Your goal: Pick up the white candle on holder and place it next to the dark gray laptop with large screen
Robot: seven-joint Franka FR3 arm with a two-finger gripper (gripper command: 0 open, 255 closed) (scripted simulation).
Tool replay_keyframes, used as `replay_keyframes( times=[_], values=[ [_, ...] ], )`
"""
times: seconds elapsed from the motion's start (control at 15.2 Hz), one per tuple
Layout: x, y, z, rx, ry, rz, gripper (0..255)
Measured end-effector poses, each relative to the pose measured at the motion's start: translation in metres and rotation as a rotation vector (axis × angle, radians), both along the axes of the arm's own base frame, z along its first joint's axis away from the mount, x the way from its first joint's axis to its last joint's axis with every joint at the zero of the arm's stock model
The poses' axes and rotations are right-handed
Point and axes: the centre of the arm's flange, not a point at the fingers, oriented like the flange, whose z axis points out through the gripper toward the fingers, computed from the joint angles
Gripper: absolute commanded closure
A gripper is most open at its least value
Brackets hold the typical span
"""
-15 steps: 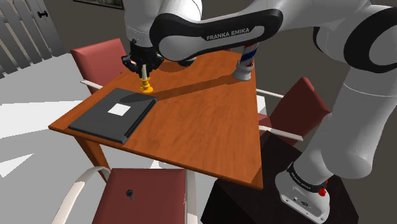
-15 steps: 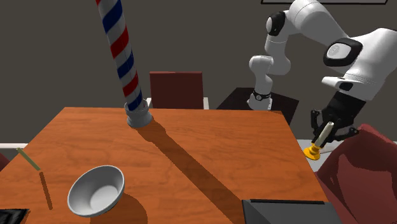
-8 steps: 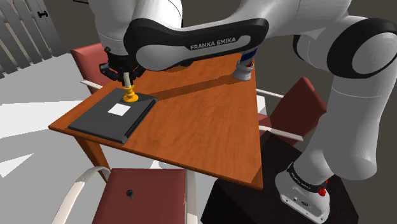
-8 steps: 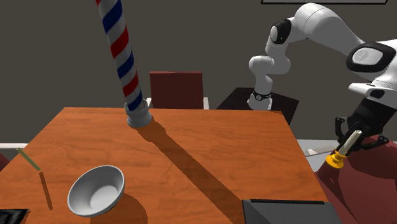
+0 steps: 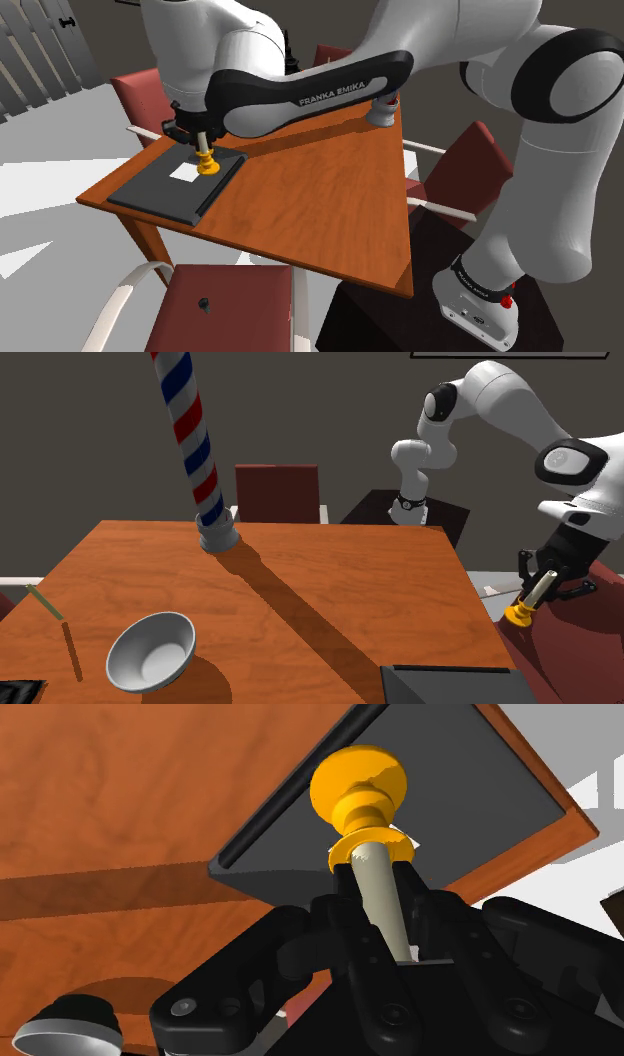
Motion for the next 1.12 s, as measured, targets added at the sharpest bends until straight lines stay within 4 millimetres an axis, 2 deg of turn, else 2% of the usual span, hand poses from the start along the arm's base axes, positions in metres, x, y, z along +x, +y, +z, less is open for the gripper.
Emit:
replay_keyframes(
  times=[1.12],
  values=[
    [0.0,0.0,-0.09,0.0,0.0,0.0,255]
  ],
)
